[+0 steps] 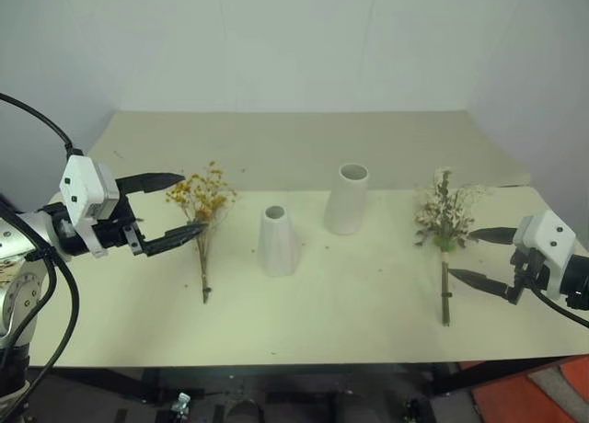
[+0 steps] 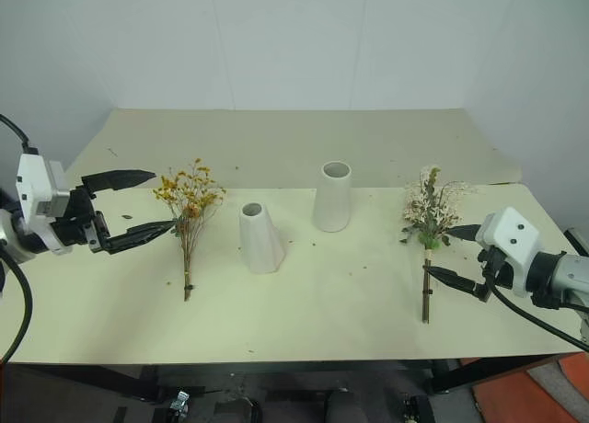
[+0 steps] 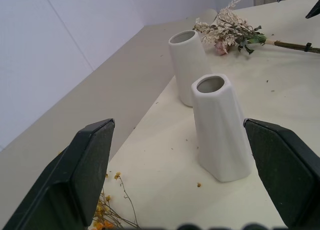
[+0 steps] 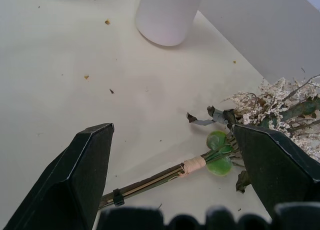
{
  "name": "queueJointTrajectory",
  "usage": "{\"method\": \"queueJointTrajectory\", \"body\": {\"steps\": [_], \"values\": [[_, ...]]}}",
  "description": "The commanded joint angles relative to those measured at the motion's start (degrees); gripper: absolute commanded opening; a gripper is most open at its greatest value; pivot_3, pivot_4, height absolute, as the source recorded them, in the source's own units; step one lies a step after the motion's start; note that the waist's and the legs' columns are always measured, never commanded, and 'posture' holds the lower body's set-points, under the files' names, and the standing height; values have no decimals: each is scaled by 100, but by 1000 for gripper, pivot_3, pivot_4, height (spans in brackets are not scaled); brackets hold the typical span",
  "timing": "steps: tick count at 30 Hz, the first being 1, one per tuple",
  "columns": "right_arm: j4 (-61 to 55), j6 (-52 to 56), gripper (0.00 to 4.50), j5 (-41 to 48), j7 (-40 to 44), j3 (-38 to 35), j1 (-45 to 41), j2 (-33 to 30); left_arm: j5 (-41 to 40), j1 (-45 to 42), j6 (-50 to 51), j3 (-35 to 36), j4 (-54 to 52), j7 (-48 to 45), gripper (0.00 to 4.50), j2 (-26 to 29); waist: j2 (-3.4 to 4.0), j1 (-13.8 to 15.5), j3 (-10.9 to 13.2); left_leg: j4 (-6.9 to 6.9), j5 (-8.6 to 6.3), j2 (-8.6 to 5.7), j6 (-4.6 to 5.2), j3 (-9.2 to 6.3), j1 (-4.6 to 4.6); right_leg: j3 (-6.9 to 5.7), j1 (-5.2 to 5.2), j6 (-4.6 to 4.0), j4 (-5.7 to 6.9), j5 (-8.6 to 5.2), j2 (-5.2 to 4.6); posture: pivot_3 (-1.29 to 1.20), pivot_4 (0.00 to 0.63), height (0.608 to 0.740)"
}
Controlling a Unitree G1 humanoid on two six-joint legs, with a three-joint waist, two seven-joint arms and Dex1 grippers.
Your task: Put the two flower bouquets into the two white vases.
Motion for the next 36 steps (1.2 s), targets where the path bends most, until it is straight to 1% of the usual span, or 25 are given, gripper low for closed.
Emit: {"method": "queueJointTrajectory", "body": {"steps": [1, 10, 13, 16, 19, 21, 23, 25, 29, 33, 36], "values": [[-177, 115, 4476, 40, -111, -236, -64, -81, -138, -183, 76, -15, -97, 19, 4500, -7, 0, 0, 0, 0, 0, 0, 0, 0, 0, 0, -1, 0, 0, 0, 0, 0, 150, 740], [-358, 310, 4476, 27, -301, -354, 69, -21, -62, -467, 79, -231, 69, -12, 4500, -106, 0, -2, 0, 0, 0, 0, 0, 0, 0, 0, -1, 0, 0, 0, 0, 0, 150, 740], [-464, 505, 4476, -35, -586, -347, 41, 27, -142, -441, 26, -216, -174, 75, 4500, -277, 0, -1, 0, 0, 0, 0, 0, 0, -1, 0, 0, 0, -1, 0, 0, 0, 150, 740], [-633, 1092, 4476, -247, -1207, -225, -188, -2, -153, -699, 176, -291, -394, 424, 4500, -439, 0, 7, 0, 1, 0, 0, 0, -1, -3, 0, -1, 0, 0, 0, 0, 0, 150, 740], [-696, 1822, 4476, -208, -1383, -75, -580, -241, -331, -1497, 731, -528, -508, 964, 4500, -605, -2, 14, 1, 7, 0, -1, 0, -2, -2, 0, 1, 0, 4, 1, 0, 0, 150, 740], [-675, 2344, 4476, -226, -1270, 246, -854, -556, -651, -2003, 1317, -746, -519, 930, 4500, -553, -2, 14, 0, 13, 1, -2, 0, -4, -7, -1, 0, 5, 3, 4, 0, 0, 150, 740], [-420, 3691, 4476, -101, -1371, 892, -1725, -717, -847, -2546, 2018, -1195, -455, 647, 4500, -364, -2, -25, 0, 12, 1, -4, 0, -4, -6, 0, 2, 6, 1, 4, -1, 0, 150, 740], [-215, 4801, 4476, 9, -1551, 1318, -2519, -624, -879, -2970, 2438, -1575, -327, 464, 4500, -306, -2, -63, 0, 9, 0, -4, 0, -3, -6, 2, 0, 6, -3, 4, 0, 0, 150, 740], [-150, 6018, 4476, 103, -1713, 1875, -3388, -432, -638, -3510, 2605, -2206, -64, 110, 4500, -426, -1, -81, 1, 2, 0, -3, 0, -6, -10, 1, -10, 2, 1, 1, 3, 0, 150, 740], [89, 6709, 4476, 43, -2016, 2203, -3809, -74, -355, -3824, 2465, -2559, 274, -5, 4500, -734, -1, -65, 1, 3, 0, -4, 1, -7, -30, 0, -21, 2, -5, 2, 3, 0, 150, 740], [448, 7060, 4476, -72, -2299, 2308, -4064, 215, -44, -3928, 2301, -2747, 467, -20, 4500, -949, -1, -41, 1, 7, 0, -4, 1, -8, -33, -1, -24, 2, -5, 3, 3, 0, 150, 740]]}}
